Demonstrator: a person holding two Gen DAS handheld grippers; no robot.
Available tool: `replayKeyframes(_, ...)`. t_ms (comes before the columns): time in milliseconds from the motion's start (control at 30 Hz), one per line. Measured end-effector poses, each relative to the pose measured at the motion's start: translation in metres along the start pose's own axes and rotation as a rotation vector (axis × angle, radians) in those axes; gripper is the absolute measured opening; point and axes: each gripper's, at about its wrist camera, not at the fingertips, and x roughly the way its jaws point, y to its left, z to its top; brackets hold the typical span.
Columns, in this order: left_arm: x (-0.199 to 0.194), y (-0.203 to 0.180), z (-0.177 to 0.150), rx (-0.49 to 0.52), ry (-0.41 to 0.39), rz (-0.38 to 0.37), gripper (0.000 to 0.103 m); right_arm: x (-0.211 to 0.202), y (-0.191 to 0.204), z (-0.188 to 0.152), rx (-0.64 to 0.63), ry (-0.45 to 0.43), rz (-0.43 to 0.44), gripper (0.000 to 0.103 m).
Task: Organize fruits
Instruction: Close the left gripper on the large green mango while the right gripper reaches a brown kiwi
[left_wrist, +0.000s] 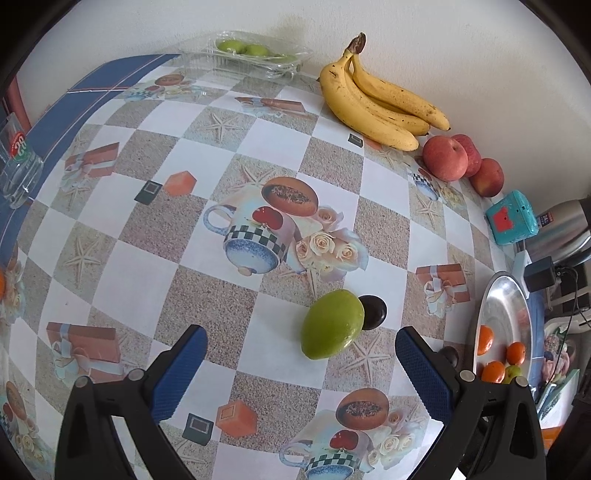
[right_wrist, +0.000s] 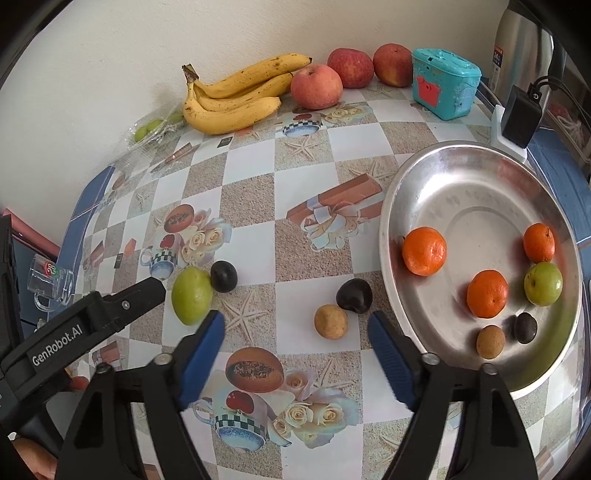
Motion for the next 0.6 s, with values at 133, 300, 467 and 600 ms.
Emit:
replayKeyframes(133, 0.004, -0.005, 0.001, 0.006, 0.003, -0.032, 0.102, 0.006, -0.004, -0.001, 0.007, 0.019, -0.002, 0.069)
replayKeyframes(300, 0.01, -0.014, 0.0, 0.04, 0.007, -0.053, 0.099, 0.012, -0.008, -0.002, 0.023, 0.04, -0.019, 0.066)
replayKeyframes(467, 0.02, -0.018, -0.002, 0.051, 0.031, -0.078, 0.094, 0.019, -0.012, -0.003, 0.035, 0.062, -0.026, 0.065)
replayKeyframes(600, 0.026, -0.019, -0.002, 0.058, 0.038, -0.083, 0.092, 0.024, -0.016, -0.004, 0.045, 0.075, -0.032, 0.062)
